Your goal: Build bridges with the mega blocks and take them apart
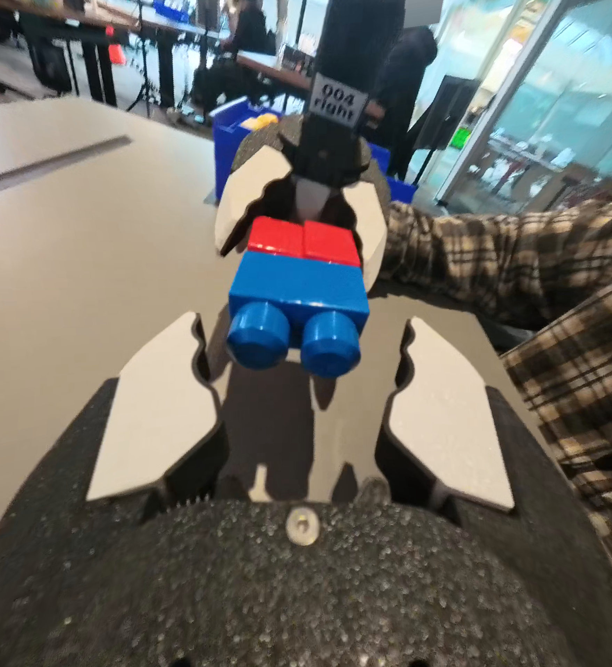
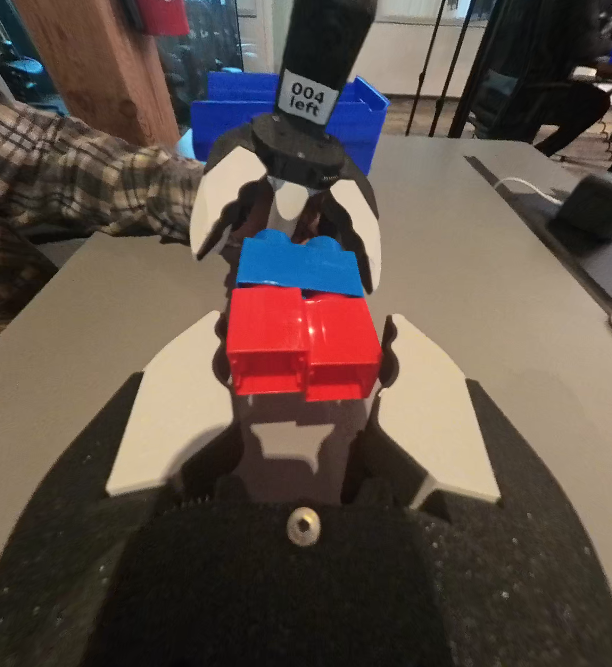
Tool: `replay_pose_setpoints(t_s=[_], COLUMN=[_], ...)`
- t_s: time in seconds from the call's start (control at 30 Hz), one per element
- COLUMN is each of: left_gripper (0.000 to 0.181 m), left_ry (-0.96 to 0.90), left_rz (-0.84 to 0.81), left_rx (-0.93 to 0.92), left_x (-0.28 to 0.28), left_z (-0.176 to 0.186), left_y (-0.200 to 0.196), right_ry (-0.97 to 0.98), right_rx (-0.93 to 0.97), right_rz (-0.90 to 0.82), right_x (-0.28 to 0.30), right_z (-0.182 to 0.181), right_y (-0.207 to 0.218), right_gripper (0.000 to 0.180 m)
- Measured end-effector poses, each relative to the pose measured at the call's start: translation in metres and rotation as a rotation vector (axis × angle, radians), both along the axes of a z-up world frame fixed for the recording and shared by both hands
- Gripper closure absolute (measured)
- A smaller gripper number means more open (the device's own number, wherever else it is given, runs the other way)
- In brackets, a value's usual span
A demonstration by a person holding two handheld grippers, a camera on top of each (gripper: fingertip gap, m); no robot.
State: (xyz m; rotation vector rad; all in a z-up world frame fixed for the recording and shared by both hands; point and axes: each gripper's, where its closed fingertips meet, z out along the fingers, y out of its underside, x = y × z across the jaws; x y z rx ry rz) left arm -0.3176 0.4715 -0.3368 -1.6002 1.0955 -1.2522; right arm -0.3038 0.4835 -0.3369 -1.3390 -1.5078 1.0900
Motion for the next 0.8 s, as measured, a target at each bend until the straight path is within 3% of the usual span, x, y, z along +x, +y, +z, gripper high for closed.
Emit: replay_pose_setpoints(t_s=[0.07, 0.13, 0.43, 0.8], left_gripper=[0.092, 0.094, 0.088, 0.097], left_ry=[-0.020, -0.016, 0.055, -0.058], left_rz=[-0.026, -0.012, 0.022, -0.040], left_rx=[0.027, 0.063, 0.149, 0.126], left_x=[0.002, 0.001, 0.004, 0.003], left_z=[0.005, 0.006, 0.004, 0.024], left_y=[-0.006, -0.005, -0.007, -0.018], right_ry=[0.000, 0.021, 0.055, 0.114], right_rx=[0.025, 0.027, 0.044, 0.020], right_rz=[0.008, 0.000, -0.008, 0.014], right_x=[-0.005, -0.008, -0.017, -0.014], right_z=[0.004, 0.010, 0.018, 0.029], right_y=[-0.005, -0.007, -0.016, -0.020], right_gripper=[0.098, 0.098, 0.098, 0.098])
